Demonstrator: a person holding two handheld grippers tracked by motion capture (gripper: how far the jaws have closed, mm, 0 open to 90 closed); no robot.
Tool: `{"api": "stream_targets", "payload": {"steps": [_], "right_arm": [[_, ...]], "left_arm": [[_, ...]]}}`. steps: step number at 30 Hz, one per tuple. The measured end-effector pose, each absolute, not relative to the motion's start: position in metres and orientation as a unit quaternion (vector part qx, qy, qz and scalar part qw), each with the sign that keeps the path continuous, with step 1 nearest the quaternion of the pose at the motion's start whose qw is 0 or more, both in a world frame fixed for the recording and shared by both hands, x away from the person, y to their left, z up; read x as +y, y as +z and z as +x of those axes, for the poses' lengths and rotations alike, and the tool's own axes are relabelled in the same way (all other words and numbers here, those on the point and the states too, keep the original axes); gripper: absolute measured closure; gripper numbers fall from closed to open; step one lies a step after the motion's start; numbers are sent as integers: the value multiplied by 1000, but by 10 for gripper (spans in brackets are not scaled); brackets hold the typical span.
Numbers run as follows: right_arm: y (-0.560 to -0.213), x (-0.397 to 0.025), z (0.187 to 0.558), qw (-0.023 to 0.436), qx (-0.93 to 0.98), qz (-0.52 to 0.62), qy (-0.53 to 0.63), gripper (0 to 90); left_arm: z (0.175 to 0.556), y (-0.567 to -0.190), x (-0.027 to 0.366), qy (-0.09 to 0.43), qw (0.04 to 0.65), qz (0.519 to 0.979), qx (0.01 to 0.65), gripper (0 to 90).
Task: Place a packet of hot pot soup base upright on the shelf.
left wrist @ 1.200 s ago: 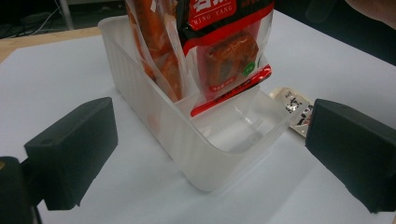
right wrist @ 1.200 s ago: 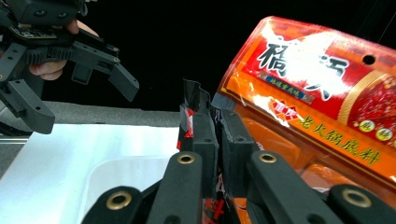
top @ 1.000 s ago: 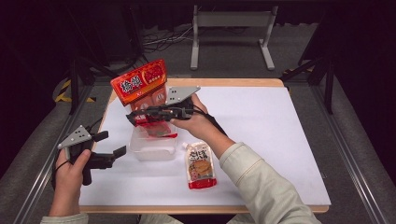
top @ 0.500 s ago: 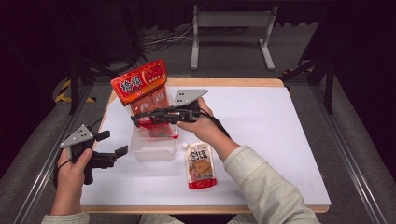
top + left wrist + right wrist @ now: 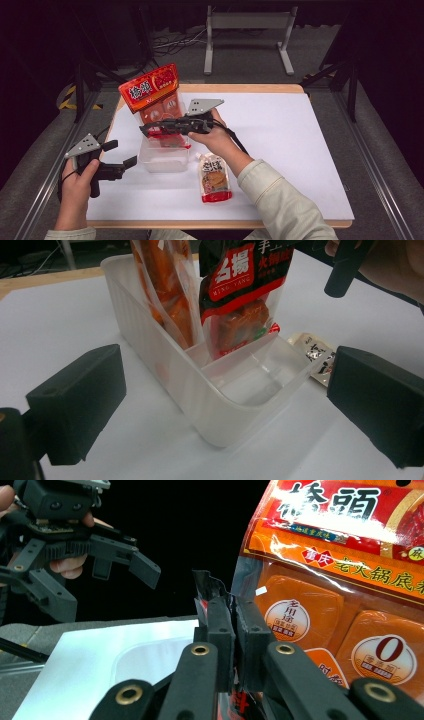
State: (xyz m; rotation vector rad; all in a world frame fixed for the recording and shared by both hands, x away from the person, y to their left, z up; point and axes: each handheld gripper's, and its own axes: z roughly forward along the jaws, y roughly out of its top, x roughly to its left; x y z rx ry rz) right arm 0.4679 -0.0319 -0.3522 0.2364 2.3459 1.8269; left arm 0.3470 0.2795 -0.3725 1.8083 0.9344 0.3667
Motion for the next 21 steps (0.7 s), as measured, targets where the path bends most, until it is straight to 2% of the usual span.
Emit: {"api": "stream_targets", "payload": {"steps": [9,21], "right_arm": [[-352,-18,466,58,771,76,629,873],[-362,-31,463,73,807,77,580,852]], "left_arm": [[347,-372,279,150,513,752,386,31],[347,-372,278,152,512,753,385,31]]}}
